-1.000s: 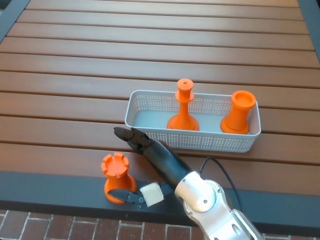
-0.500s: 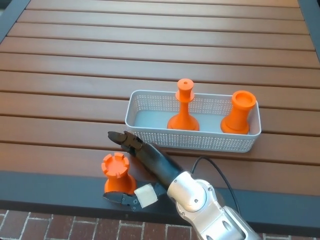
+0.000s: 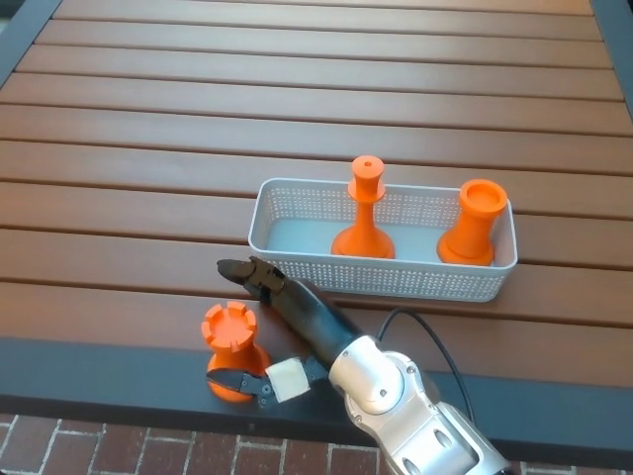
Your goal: Using the right hand to place 3 different shape and weight chess pieces into a small container
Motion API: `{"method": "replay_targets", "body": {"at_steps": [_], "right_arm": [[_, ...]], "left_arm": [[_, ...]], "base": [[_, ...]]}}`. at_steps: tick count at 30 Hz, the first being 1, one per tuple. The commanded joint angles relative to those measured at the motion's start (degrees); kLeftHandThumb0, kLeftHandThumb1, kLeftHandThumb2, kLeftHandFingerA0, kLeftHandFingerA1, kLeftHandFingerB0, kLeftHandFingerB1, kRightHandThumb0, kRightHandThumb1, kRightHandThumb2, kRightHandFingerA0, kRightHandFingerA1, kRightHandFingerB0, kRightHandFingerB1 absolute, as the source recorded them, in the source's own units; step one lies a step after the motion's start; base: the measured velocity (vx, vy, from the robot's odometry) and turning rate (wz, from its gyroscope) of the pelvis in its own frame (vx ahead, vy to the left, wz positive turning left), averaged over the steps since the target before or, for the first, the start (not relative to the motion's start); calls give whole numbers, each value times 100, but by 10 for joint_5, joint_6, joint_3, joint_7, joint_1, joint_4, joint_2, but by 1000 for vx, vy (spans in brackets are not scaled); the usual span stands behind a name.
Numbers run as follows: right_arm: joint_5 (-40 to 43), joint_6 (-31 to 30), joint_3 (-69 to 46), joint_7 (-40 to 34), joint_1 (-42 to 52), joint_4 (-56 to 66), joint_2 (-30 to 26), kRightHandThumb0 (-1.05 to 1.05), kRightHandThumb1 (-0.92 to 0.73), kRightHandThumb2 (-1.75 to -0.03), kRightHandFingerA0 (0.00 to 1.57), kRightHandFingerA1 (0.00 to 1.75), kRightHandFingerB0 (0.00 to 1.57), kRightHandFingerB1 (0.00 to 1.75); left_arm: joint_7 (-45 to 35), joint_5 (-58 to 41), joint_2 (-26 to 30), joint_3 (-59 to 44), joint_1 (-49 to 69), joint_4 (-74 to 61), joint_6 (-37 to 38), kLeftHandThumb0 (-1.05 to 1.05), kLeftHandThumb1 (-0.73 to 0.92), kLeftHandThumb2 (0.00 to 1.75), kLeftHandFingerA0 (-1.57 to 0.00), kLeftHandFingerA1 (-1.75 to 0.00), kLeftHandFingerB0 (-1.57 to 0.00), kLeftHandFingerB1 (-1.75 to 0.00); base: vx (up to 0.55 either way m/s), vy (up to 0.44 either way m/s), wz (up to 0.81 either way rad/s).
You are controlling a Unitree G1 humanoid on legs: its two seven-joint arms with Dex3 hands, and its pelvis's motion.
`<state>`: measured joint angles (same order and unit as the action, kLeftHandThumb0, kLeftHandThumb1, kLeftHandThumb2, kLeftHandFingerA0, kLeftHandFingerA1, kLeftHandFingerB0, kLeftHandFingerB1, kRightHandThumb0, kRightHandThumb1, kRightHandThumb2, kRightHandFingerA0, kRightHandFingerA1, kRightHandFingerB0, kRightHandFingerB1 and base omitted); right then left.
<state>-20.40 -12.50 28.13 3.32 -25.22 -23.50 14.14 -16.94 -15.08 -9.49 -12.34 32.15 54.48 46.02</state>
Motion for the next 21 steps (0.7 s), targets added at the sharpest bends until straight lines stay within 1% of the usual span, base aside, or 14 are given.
{"method": "replay_targets", "body": {"at_steps": [1,4,5,7,8,9,10,11,13,14,16,17,20,21], "right_arm": [[-16,-23,-4,-58,5,-36,21,-40,-84,-65,83,96,9,34],[-14,-22,-3,-61,3,-38,21,-40,-84,-65,83,96,9,34],[-13,-25,-7,-79,6,-41,31,-26,-92,-77,94,128,23,40],[-13,-31,-13,-109,10,-45,47,-23,-92,-79,97,134,26,43],[-12,-32,-13,-113,10,-44,48,-23,-92,-79,97,134,26,43],[-15,-35,-11,-120,8,-47,49,-18,-86,-94,104,148,41,50],[-17,-37,-9,-123,6,-50,50,-18,-86,-94,104,148,41,50],[-18,-37,-6,-128,5,-56,49,-14,-77,-108,111,156,65,63],[-16,-34,-4,-131,5,-62,47,-14,-77,-108,111,156,65,63],[-16,-37,-3,-134,6,-64,48,-12,-71,-124,125,130,64,74],[-14,-38,-1,-137,5,-66,47,-12,-71,-124,125,130,64,74],[-16,-39,5,-137,6,-68,46,-14,-65,-124,109,163,77,74],[-18,-41,15,-139,8,-72,43,-14,-65,-124,109,163,77,74],[-17,-44,16,-137,5,-77,43,-12,-62,-135,91,175,88,82]], "left_arm": [[3,15,-17,15,5,-4,-22,-6,23,164,-131,-156,-119,-139],[3,15,-16,16,6,-6,-24,-6,23,164,-131,-156,-119,-139],[-7,4,-18,14,7,-8,-29,-13,23,161,-132,-152,-119,-137],[-25,-11,-21,10,7,-9,-37,-13,24,160,-134,-149,-120,-136],[-26,-12,-21,11,6,-9,-37,-13,24,160,-134,-149,-120,-136],[-21,-6,-20,13,6,-8,-33,-12,25,160,-133,-150,-119,-138],[-16,-2,-19,14,6,-7,-30,-12,25,160,-133,-150,-119,-138],[-12,3,-17,16,5,-5,-25,-13,26,157,-133,-151,-118,-137],[-12,4,-15,17,4,-3,-22,-13,26,157,-133,-151,-118,-137],[-15,4,-14,17,3,-1,-18,-13,27,157,-133,-151,-118,-137],[-15,4,-14,18,2,0,-16,-13,27,157,-133,-151,-118,-137],[-20,0,-14,17,1,1,-20,-11,25,161,-135,-148,-119,-136],[-28,-6,-15,16,0,2,-25,-11,25,161,-135,-148,-119,-136],[-28,-8,-15,15,0,2,-26,-12,25,161,-136,-148,-119,-134]], "base": [[0,0,0],[0,0,0],[0,0,0],[0,0,0],[0,0,0],[0,0,0],[0,0,0],[0,0,0],[0,0,0],[0,0,0],[0,0,0],[0,0,0],[0,0,0],[0,0,0]]}}
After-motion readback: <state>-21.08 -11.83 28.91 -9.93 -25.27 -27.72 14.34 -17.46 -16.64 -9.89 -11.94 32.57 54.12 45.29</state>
